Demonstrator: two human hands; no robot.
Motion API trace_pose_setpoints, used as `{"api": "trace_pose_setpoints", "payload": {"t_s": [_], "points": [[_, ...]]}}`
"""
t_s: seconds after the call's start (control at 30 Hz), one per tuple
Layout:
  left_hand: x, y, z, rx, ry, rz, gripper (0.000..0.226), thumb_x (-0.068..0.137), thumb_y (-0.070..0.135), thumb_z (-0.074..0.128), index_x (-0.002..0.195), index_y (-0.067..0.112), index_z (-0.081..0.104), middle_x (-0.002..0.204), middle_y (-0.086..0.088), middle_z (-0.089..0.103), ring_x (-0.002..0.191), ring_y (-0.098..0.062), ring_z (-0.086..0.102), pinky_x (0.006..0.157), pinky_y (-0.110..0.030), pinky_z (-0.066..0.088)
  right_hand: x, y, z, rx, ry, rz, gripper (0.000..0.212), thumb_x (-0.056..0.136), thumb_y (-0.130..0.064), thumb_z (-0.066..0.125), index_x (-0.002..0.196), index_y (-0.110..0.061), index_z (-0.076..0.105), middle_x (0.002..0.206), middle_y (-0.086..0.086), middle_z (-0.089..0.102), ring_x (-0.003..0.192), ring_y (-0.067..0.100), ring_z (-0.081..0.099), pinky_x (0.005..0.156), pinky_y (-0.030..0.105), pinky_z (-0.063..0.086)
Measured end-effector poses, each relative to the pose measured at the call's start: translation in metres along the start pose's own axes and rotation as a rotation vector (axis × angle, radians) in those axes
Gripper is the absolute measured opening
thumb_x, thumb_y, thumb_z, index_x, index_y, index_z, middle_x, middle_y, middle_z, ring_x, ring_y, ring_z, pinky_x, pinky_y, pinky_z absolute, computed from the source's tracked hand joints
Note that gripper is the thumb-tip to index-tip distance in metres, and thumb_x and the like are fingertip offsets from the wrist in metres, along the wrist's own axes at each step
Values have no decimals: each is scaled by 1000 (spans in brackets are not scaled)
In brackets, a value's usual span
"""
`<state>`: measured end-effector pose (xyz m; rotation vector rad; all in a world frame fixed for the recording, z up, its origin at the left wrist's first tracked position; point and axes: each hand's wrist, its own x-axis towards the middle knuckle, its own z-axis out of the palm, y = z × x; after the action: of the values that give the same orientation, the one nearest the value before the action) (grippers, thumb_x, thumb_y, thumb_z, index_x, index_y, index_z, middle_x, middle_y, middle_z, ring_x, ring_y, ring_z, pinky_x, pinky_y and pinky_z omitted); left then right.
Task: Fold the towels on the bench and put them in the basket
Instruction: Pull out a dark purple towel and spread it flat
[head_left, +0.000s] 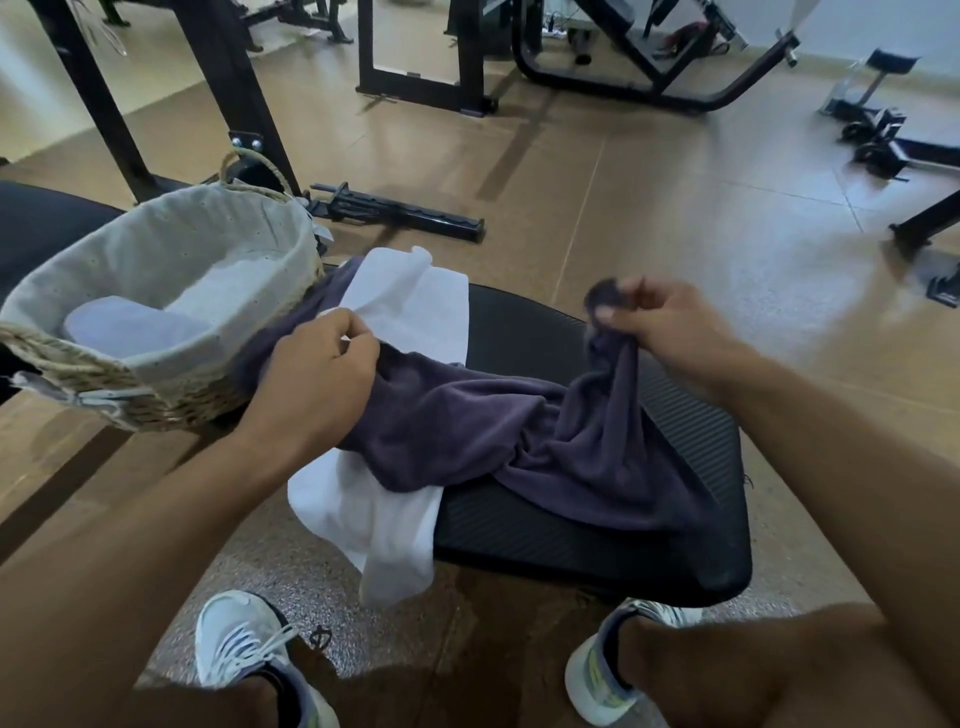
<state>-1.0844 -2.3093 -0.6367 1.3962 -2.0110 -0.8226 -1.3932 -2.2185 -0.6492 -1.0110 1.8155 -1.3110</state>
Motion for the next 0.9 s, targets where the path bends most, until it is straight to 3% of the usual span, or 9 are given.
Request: {"api": "trace_pose_setpoints", "payload": {"t_s": [0.1,0.23,0.3,0.4,0.53,0.63,0.73,0.8,0.9], "points": [[-1,5,-4,-32,41,-15,17,95,14,51,79,16,57,61,-1,61,54,-11,49,52,-28,35,-22,-45,5,523,-53,-198,19,99,3,49,95,-14,56,91,6,68,95,24,66,88,32,53],[-1,7,-8,-50,52,-23,9,92,13,53,86,11,58,69,-7,66,59,-14,52,52,-25,38,-42,-65,-10,631,-229,-176,15,86,0,43,84,-14,49,76,6,66,96,28,66,90,34,52],[-1,6,-8,-59,54,-36,7,90,15,55,84,11,58,68,-4,65,61,-15,54,55,-26,40,-40,-58,-18,422,-278,-63,9,77,-2,43,73,-9,48,65,10,56,80,30,65,78,38,55],[-3,5,-9,-42,47,-42,10,86,15,59,79,10,55,63,0,61,59,-14,52,56,-28,40,-34,-34,-25,-451,-354,120,29,88,5,42,68,-6,59,62,11,63,64,21,66,63,31,51],[-5,5,-9,21,25,4,23,85,15,61,70,3,48,56,-5,51,53,-18,43,53,-32,37,-28,-5,-22,-1335,-645,415,23,99,-15,50,98,-14,73,95,1,77,89,20,69,70,20,50],[-6,4,-7,15,16,14,34,93,19,60,66,2,46,55,-5,47,53,-18,40,52,-33,35,-20,0,-17,-1433,-383,339,24,98,-30,50,81,-20,65,98,5,72,92,26,66,89,37,55],[-7,6,-4,-26,24,16,51,101,35,54,58,12,42,48,6,43,51,-15,40,53,-33,34,-15,4,-8,-1243,-120,227,46,98,-55,46,83,-17,68,90,8,71,87,28,66,84,41,56],[-6,7,-2,-41,40,30,53,104,39,48,58,13,40,51,3,44,52,-16,40,55,-34,36,-13,7,-7,-1182,-118,198,47,91,-62,56,73,-20,68,77,4,69,79,27,66,77,40,57],[-5,8,-2,-56,75,67,53,105,39,46,62,8,38,55,-8,41,52,-15,35,52,-25,32,-15,6,-12,-1058,-177,181,30,86,-42,73,68,-20,66,71,2,69,76,25,65,71,34,52]]}}
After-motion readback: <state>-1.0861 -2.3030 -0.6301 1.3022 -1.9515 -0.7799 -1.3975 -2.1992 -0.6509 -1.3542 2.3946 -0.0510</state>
